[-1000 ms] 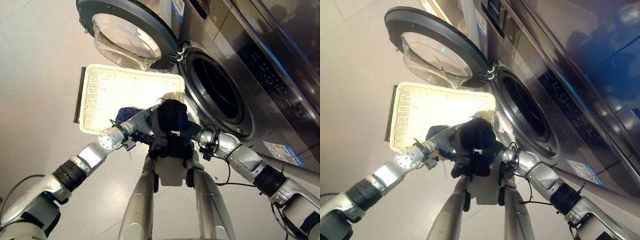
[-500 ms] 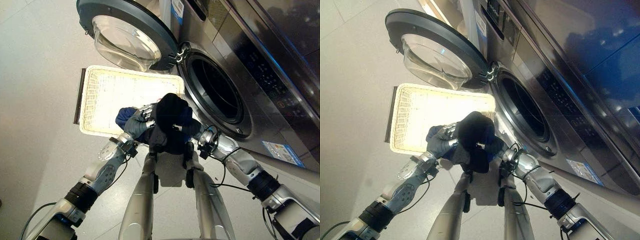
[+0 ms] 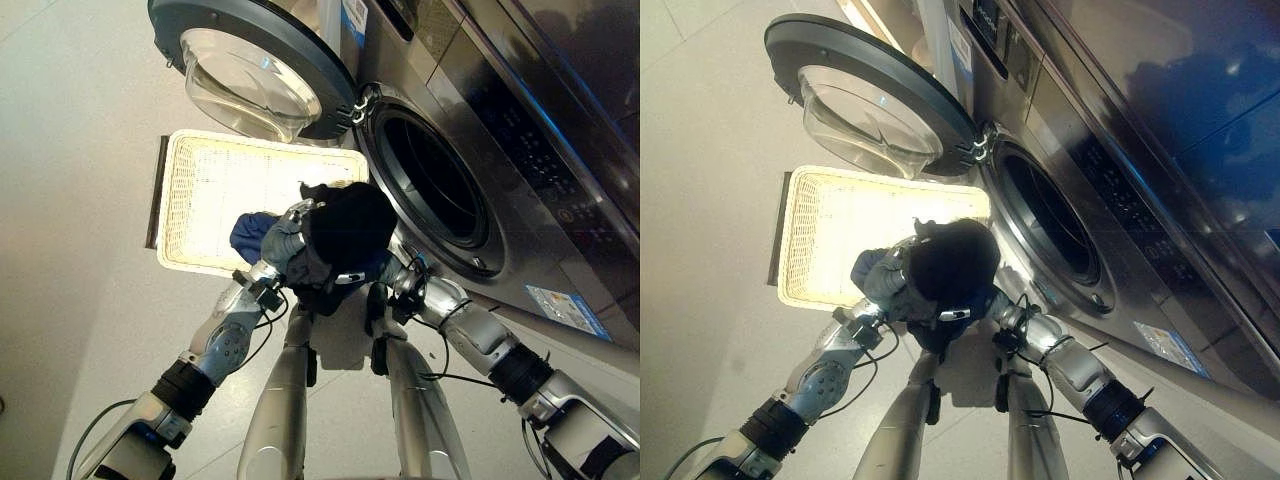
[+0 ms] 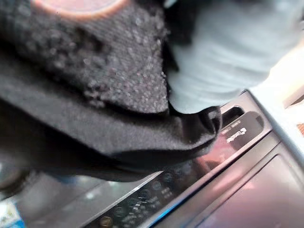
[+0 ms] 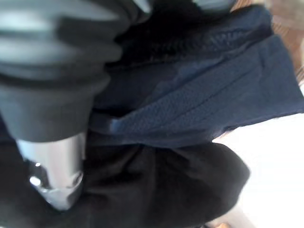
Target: Put the clothes into the washing machine.
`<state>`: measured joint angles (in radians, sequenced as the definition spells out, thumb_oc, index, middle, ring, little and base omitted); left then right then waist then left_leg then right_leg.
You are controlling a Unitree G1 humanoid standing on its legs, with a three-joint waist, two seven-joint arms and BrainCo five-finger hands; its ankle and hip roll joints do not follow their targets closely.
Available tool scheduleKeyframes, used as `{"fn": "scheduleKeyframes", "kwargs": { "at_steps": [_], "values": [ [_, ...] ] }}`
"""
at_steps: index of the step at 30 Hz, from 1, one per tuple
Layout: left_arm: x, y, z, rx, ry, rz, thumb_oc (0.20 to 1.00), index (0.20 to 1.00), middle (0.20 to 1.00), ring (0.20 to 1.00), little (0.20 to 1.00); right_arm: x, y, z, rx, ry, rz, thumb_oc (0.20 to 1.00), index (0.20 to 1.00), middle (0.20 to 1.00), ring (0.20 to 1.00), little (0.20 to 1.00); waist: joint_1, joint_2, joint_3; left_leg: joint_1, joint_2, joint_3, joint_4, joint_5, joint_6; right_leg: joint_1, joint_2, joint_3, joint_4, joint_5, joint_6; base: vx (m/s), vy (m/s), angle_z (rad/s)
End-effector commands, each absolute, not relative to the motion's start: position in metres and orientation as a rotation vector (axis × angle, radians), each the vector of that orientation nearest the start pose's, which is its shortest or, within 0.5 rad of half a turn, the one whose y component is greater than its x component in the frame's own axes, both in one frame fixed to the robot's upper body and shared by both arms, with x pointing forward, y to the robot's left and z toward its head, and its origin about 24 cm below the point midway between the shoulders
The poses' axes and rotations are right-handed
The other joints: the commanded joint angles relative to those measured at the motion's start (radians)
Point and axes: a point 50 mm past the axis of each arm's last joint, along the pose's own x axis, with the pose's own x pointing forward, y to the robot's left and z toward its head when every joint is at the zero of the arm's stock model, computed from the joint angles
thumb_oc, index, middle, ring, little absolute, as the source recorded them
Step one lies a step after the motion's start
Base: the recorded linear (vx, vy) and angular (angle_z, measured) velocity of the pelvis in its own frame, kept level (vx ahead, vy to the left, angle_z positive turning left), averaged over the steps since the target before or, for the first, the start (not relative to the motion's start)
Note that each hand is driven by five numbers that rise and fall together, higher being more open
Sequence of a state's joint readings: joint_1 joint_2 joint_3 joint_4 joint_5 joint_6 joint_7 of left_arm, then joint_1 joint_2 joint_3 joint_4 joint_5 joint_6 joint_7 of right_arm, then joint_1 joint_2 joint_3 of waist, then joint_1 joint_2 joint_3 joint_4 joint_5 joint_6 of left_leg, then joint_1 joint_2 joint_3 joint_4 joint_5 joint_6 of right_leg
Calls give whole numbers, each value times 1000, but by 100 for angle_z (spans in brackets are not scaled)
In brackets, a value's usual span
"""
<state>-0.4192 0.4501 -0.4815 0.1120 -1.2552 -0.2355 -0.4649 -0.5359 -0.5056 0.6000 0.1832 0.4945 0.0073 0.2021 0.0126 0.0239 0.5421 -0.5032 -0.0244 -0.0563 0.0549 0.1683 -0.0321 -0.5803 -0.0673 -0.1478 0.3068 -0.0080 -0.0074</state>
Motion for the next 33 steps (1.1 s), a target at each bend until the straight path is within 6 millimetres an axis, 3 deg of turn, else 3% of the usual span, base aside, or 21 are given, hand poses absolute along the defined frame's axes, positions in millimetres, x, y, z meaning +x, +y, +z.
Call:
{"fn": "scheduleKeyframes", "kwargs": {
  "at_steps": [1, 8, 13, 14, 19, 28, 33],
  "values": [
    [281, 102, 165, -794, -510, -981, 200, 200, 200, 200, 200, 308, -80, 109, -231, -108, 788, 1000, 1000, 1000, 1000, 1000, -8, -10, -22, -8, -102, 50, 71, -53, 93, 46, 50, 57, -172, 151, 39, 0, 0, 0],
    [278, 119, 180, -971, -718, -928, 200, 200, 200, 200, 200, 316, -91, 109, -385, -142, 649, 1000, 1000, 1000, 1000, 1000, 1, -11, -22, -11, -104, 51, 85, -62, 91, 48, 40, 41, -167, 143, 38, 2, 16, 0],
    [273, 128, 191, -997, -832, -910, 200, 200, 200, 200, 200, 318, -92, 116, -444, -193, 606, 1000, 1000, 1000, 1000, 1000, 8, -10, -22, -13, -107, 50, 92, -66, 92, 49, 36, 32, -166, 141, 37, 0, 0, 0],
    [269, 136, 204, -919, -921, -850, 200, 200, 200, 200, 200, 319, -90, 123, -438, -230, 591, 1000, 1000, 1000, 1000, 1000, 15, -8, -22, -13, -112, 47, 103, -73, 93, 51, 33, 27, -160, 136, 36, 0, 0, 0],
    [267, 139, 216, -815, -947, -800, 200, 200, 200, 200, 200, 320, -87, 131, -414, -259, 577, 1000, 1000, 1000, 1000, 1000, 23, -2, -22, -15, -118, 44, 118, -78, 95, 52, 28, 20, -151, 129, 33, 0, 0, 0],
    [265, 143, 221, -823, -954, -792, 200, 200, 200, 200, 200, 319, -97, 136, -537, -327, 466, 1000, 1000, 1000, 1000, 1000, 16, 1, -22, -23, -121, 37, 129, -79, 100, 41, 40, 47, -132, 122, 28, 0, 0, 0],
    [265, 138, 220, -811, -940, -805, 200, 200, 200, 200, 200, 313, -97, 154, -623, -479, 416, 1000, 1000, 1000, 1000, 1000, 3, 2, -22, -22, -121, 29, 131, -80, 102, 36, 54, 75, -122, 120, 27, 0, 0, 0]
  ]
}}
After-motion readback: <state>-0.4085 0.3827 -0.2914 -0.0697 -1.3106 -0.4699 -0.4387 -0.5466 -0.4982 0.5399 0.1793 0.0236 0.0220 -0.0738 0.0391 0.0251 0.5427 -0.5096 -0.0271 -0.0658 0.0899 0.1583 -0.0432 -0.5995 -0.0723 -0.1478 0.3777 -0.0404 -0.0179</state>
